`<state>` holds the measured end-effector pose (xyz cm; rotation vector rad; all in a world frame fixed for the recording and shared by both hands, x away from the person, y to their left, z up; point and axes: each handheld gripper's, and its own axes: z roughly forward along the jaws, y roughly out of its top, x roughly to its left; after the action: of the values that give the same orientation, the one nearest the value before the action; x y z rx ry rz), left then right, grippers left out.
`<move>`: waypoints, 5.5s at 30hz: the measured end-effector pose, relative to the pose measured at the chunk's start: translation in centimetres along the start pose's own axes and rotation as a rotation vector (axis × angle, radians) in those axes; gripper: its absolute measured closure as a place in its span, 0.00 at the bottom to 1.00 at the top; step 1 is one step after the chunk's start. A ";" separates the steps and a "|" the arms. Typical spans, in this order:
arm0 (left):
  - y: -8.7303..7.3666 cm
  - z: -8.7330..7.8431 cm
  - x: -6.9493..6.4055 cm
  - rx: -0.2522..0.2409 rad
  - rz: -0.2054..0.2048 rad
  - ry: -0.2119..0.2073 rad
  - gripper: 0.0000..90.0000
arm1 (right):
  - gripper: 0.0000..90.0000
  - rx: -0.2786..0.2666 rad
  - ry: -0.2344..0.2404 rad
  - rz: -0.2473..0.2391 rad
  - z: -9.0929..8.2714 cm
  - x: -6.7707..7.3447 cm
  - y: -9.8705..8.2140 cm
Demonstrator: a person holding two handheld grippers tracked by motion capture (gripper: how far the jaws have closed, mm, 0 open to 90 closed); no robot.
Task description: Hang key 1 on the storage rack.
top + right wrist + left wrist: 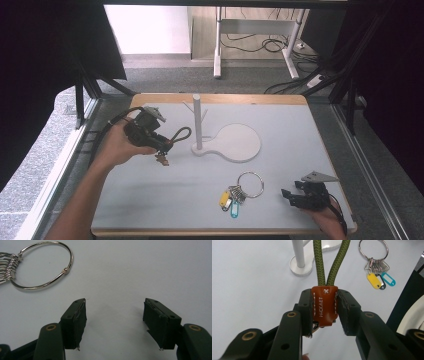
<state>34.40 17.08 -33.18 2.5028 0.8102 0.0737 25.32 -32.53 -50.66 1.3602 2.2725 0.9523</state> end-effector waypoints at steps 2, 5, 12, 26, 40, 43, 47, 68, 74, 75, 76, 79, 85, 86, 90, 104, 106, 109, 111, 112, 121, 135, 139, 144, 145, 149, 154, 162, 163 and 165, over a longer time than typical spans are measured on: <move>0.1 -0.1 0.2 -0.005 -0.009 0.000 0.74 | 0.39 0.000 0.001 0.005 0.0 0.0 0.0; 0.3 -0.4 0.4 -0.009 -0.016 -0.002 0.74 | 0.39 -0.001 0.002 0.005 0.0 -0.1 0.0; 0.8 -1.2 0.9 -0.015 -0.028 -0.002 0.74 | 0.39 0.003 0.000 -0.004 0.1 0.1 0.0; 1.6 -2.6 2.1 -0.044 -0.055 0.005 0.74 | 0.40 0.004 -0.002 -0.005 0.1 0.2 0.0; 2.4 -2.1 3.4 -0.038 -0.086 0.004 0.74 | 0.40 0.004 -0.001 -0.005 0.1 0.1 0.0; 2.5 -1.9 3.8 -0.047 -0.089 0.016 0.74 | 0.40 0.004 0.000 -0.005 0.1 0.1 0.0; 2.7 -1.7 4.1 -0.046 -0.094 0.011 0.74 | 0.40 0.003 -0.001 -0.005 0.1 0.0 0.0; 3.7 -1.8 5.7 -0.043 -0.125 0.003 0.74 | 0.40 0.003 -0.001 -0.004 0.1 0.0 0.0; 3.9 -1.5 6.3 -0.036 -0.138 0.004 0.74 | 0.40 0.001 -0.001 -0.003 0.1 0.0 0.0; 4.0 -1.4 6.4 -0.036 -0.141 0.002 0.74 | 0.40 0.001 -0.001 -0.003 0.1 0.0 0.0; 4.0 -1.3 6.5 -0.032 -0.142 0.003 0.74 | 0.40 0.001 0.000 -0.002 0.1 0.0 0.0; 4.2 -1.0 6.7 -0.030 -0.145 -0.004 0.74 | 0.40 0.001 0.000 0.000 0.1 -0.1 -0.1; 4.4 -0.5 7.1 -0.028 -0.148 -0.009 0.74 | 0.41 0.000 0.000 -0.002 0.1 -0.1 -0.1; 4.5 -0.5 7.2 -0.028 -0.151 -0.011 0.74 | 0.41 -0.001 0.000 -0.001 0.1 -0.1 -0.1; 4.6 -0.1 7.4 -0.024 -0.155 -0.011 0.74 | 0.41 -0.001 0.000 -0.002 0.1 -0.1 -0.1; 4.9 1.3 7.3 -0.016 -0.143 -0.032 0.74 | 0.41 -0.001 -0.002 -0.003 0.1 0.0 -0.1; 5.0 1.6 7.2 -0.018 -0.141 -0.038 0.74 | 0.41 -0.001 -0.002 -0.003 0.1 0.0 -0.1; 5.1 1.8 7.1 -0.015 -0.140 -0.040 0.74 | 0.41 -0.001 -0.003 -0.006 0.1 0.0 -0.1; 5.1 2.0 7.1 -0.006 -0.130 -0.044 0.74 | 0.41 -0.001 -0.004 -0.006 0.1 0.0 -0.1; 5.1 2.1 7.1 -0.006 -0.130 -0.046 0.74 | 0.41 -0.001 -0.004 -0.007 0.1 0.0 -0.1; 5.1 3.3 6.7 0.003 -0.119 -0.059 0.74 | 0.40 0.000 -0.006 -0.008 0.1 0.0 -0.1; 4.5 4.2 5.8 -0.020 -0.094 -0.035 0.70 | 0.40 -0.001 -0.007 -0.013 0.1 0.1 -0.1; 3.5 3.7 5.0 -0.040 -0.084 -0.014 0.69 | 0.40 0.003 -0.014 -0.022 0.1 0.2 -0.1; 2.3 2.9 3.7 -0.082 -0.028 0.012 0.67 | 0.39 0.006 -0.017 -0.027 0.1 0.3 -0.1; 2.0 2.8 3.5 -0.084 -0.021 0.012 0.65 | 0.39 0.006 -0.017 -0.029 0.1 0.3 -0.1; 0.8 2.7 2.4 -0.094 0.003 0.027 0.63 | 0.38 0.005 -0.018 -0.035 0.2 0.3 -0.1; -1.1 3.2 1.0 -0.128 0.014 0.036 0.62 | 0.37 0.004 -0.025 -0.053 0.3 0.5 -0.2; -3.7 5.4 -1.1 -0.134 0.002 0.023 0.61 | 0.36 0.007 -0.022 -0.048 0.2 0.5 -0.1; -4.1 5.7 -1.4 -0.127 0.006 0.029 0.61 | 0.36 0.007 -0.022 -0.048 0.2 0.5 -0.1; -4.9 6.3 -1.8 -0.114 0.002 0.031 0.60 | 0.36 0.007 -0.021 -0.047 0.2 0.5 -0.1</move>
<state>31.56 16.60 -40.86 2.4008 0.7929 0.1550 25.15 -32.08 -50.89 1.3079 2.2837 0.9116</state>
